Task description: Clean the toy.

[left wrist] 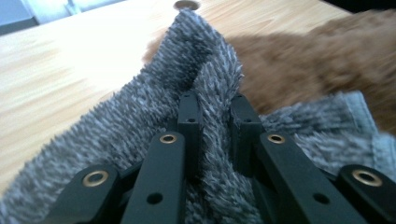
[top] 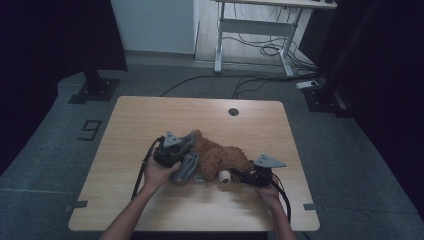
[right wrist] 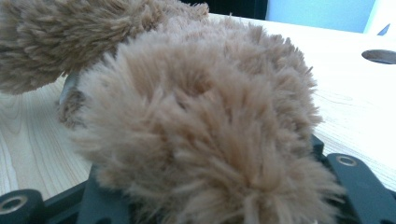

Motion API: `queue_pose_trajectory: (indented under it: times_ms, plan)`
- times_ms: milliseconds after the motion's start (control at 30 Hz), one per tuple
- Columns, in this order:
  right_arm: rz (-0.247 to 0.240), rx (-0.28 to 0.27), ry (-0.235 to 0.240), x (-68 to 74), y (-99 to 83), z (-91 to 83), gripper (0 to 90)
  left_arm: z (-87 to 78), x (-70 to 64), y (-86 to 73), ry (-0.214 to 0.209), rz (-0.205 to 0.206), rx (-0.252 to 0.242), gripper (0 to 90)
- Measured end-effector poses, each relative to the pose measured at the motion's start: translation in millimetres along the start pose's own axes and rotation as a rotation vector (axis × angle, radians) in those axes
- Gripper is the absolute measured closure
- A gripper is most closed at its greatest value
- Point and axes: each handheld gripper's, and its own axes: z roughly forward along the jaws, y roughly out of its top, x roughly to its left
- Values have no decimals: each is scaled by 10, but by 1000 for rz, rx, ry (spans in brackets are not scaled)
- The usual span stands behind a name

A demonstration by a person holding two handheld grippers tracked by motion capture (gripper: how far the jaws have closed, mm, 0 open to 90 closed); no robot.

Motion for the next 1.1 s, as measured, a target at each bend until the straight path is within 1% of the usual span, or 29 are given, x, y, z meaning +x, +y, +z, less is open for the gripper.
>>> queue_pose_trajectory:
  times_ms: [33,100,133,167,200,233,333,400,533,600,633,667,733,800,867,900,933,967,1000,1100]
  plan:
    - [0,0,0,1,0,-1,431,-15,51,-35,8,-11,3,781]
    - [-2,1,2,3,-1,-2,429,-38,155,-104,7,-49,6,781]
    - [-2,0,3,4,-1,-1,429,-48,197,-134,10,-60,10,781]
    - [-2,0,3,4,-1,-1,429,-48,197,-134,10,-60,10,781]
    - [-2,-1,4,8,-1,3,428,-64,251,-182,17,-72,16,781]
    - [-2,-1,4,8,-1,3,428,-64,251,-182,17,-72,16,781]
    - [-1,-1,6,14,-2,3,428,-83,274,-232,60,-45,34,782]
    - [-3,2,6,16,-1,1,427,-90,302,-257,71,-40,49,782]
    - [-1,0,9,12,-1,3,427,-123,387,-300,92,-58,75,783]
    - [1,1,9,5,-2,1,426,-147,459,-324,107,-77,91,783]
    - [2,1,9,1,-2,1,426,-147,459,-324,107,-77,91,783]
    - [4,1,9,-2,-3,-1,426,-172,540,-354,100,-111,102,782]
    - [9,1,10,-6,-5,-2,426,-201,577,-362,93,-127,101,782]
    - [11,0,10,-8,-5,0,426,-249,558,-311,79,-128,79,783]
    - [16,1,11,-14,-5,-1,426,-297,497,-201,72,-105,53,785]
    - [18,0,12,-15,-7,0,426,-297,497,-201,72,-105,53,785]
    - [18,0,12,-15,-7,0,426,-328,417,-55,46,-89,19,785]
    - [18,0,12,-15,-7,0,426,-328,417,-55,46,-89,19,785]
    - [16,-1,9,-10,-7,0,426,-324,316,108,21,-67,-2,785]
    - [14,-1,8,-8,-7,-1,426,-233,136,337,-10,-25,-13,784]
